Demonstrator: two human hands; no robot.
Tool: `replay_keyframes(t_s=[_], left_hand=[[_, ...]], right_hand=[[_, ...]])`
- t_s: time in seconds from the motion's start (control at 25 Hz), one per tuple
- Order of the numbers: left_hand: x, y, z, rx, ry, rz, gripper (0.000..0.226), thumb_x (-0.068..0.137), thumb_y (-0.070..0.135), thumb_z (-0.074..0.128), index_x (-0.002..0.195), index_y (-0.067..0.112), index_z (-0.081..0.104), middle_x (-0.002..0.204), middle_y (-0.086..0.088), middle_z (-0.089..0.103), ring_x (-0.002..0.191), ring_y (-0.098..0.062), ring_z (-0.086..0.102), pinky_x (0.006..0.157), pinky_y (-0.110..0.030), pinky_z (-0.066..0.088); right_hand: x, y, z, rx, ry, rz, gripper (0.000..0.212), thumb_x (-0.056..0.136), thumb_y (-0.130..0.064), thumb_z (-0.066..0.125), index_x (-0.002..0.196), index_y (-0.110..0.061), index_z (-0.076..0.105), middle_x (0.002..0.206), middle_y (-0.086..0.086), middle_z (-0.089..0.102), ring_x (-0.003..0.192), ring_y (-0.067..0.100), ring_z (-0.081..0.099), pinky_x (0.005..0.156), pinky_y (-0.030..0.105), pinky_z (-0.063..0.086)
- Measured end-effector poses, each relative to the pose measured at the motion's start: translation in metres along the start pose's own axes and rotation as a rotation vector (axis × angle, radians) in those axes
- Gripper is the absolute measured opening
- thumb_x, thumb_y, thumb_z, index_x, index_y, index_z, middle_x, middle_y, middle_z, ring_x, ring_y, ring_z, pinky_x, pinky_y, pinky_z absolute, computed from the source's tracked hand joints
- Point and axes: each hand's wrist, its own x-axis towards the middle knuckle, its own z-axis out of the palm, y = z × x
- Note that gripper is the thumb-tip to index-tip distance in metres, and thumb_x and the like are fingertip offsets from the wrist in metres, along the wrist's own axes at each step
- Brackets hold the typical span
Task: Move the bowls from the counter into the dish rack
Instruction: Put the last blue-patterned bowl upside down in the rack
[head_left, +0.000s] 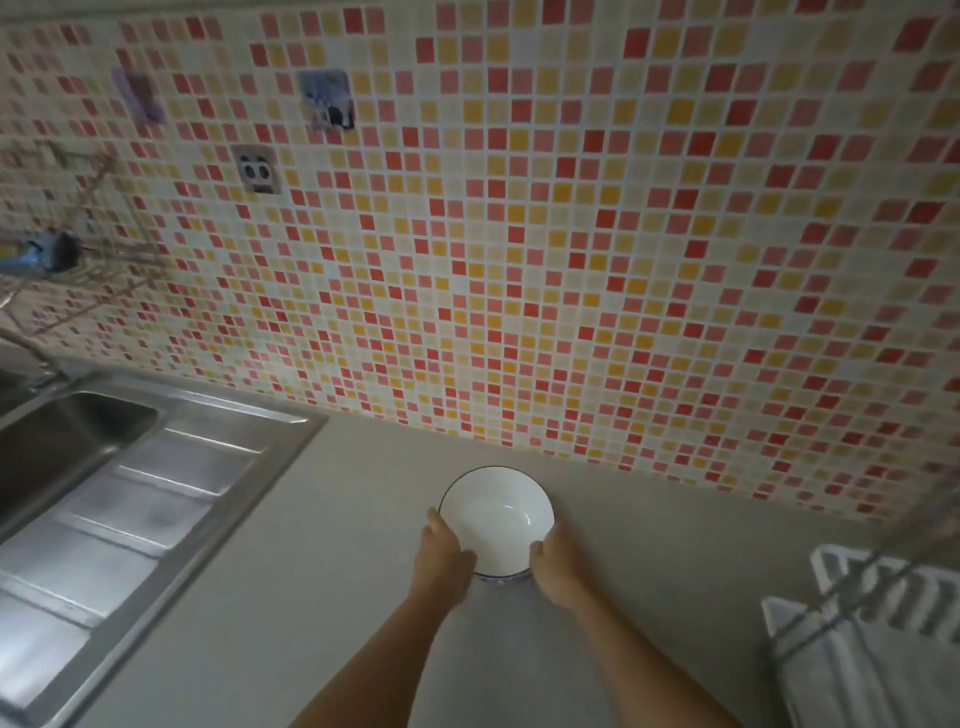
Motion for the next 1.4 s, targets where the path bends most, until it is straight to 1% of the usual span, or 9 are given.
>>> replay_keyframes(t_s=[0.2,0.32,0.44,0.68,0.8,0.92,1.08,1.28,1.4], left_hand=[[-0.017,0.004,-0.006,0.053,0.109,-0.008,0.041,0.089,0.001,0.04,0.13,-0.001,0.037,0.127,-0.022,0.053,0.115,-0.038,0.054,0.089,-0.038,0.044],[-0.042,0.007,-0.017,0.017,0.171,0.035,0.033,0.089,-0.001,0.036,0.122,-0.002,0.042,0.116,-0.023,0.059,0.104,-0.038,0.058,0.074,-0.034,0.04],[-0.089,0.005,-0.034,-0.067,0.22,0.134,0.036,0.089,-0.001,0.035,0.124,0.001,0.042,0.109,-0.021,0.061,0.088,-0.034,0.056,0.071,-0.036,0.042],[-0.221,-0.009,-0.066,-0.098,0.285,0.319,0.061,0.094,0.013,0.036,0.151,0.019,0.015,0.128,-0.019,0.053,0.113,-0.036,0.055,0.092,-0.04,0.044],[-0.293,-0.01,-0.079,-0.336,0.302,0.376,0.046,0.097,0.038,0.03,0.141,0.027,0.032,0.127,-0.012,0.055,0.114,-0.032,0.055,0.095,-0.039,0.043],[-0.356,0.006,-0.096,-0.595,0.352,0.506,0.033,0.099,0.042,0.024,0.113,0.019,0.044,0.105,-0.003,0.057,0.101,-0.024,0.055,0.084,-0.033,0.036],[-0.421,0.036,-0.124,-0.785,0.38,0.62,0.029,0.1,0.045,0.021,0.104,0.02,0.035,0.084,0.006,0.044,0.079,-0.013,0.045,0.076,-0.032,0.034],[-0.467,0.069,-0.136,-0.962,0.272,0.724,0.019,0.087,0.044,0.036,0.088,0.026,0.036,0.086,0.004,0.047,0.082,-0.016,0.047,0.072,-0.035,0.042],[-0.486,0.092,-0.126,-1.0,0.1,0.811,0.046,0.077,0.043,0.031,0.108,0.014,0.047,0.107,-0.001,0.057,0.094,-0.014,0.052,0.083,-0.03,0.042]], right_hand=[[-0.024,0.009,-0.007,0.105,0.056,-0.065,0.044,0.092,-0.006,0.042,0.135,-0.003,0.035,0.137,0.017,0.048,0.122,0.031,0.049,0.1,0.033,0.039],[-0.053,0.007,-0.017,0.146,0.065,-0.088,0.041,0.094,-0.006,0.038,0.135,-0.005,0.034,0.129,0.016,0.053,0.103,0.028,0.055,0.075,0.027,0.047],[-0.099,0.004,-0.031,0.136,0.105,-0.172,0.047,0.096,-0.01,0.035,0.142,-0.008,0.024,0.107,0.014,0.061,0.081,0.021,0.052,0.053,0.021,0.038],[-0.225,0.015,-0.05,0.166,0.221,-0.412,0.048,0.099,-0.015,0.032,0.145,-0.016,0.02,0.078,0.003,0.057,0.064,0.015,0.052,0.056,0.026,0.039],[-0.297,0.013,-0.06,0.342,0.244,-0.482,0.042,0.1,-0.023,0.033,0.141,-0.022,0.022,0.103,0.003,0.061,0.085,0.02,0.059,0.071,0.029,0.044],[-0.355,-0.001,-0.079,0.58,0.267,-0.54,0.035,0.095,-0.047,0.037,0.124,-0.031,0.025,0.119,-0.006,0.054,0.108,0.019,0.057,0.089,0.034,0.045],[-0.411,-0.025,-0.124,0.778,0.334,-0.648,0.049,0.075,-0.072,0.026,0.104,-0.033,0.027,0.097,-0.009,0.046,0.092,0.014,0.051,0.089,0.048,0.048],[-0.468,-0.031,-0.183,0.832,0.516,-0.867,0.043,0.088,-0.053,0.023,0.112,-0.019,0.034,0.1,-0.009,0.047,0.081,-0.015,0.051,0.07,0.003,0.042],[-0.485,-0.014,-0.215,0.81,0.598,-0.965,0.018,0.09,-0.042,0.035,0.104,-0.03,0.035,0.102,-0.011,0.05,0.083,-0.016,0.054,0.073,0.008,0.046]])
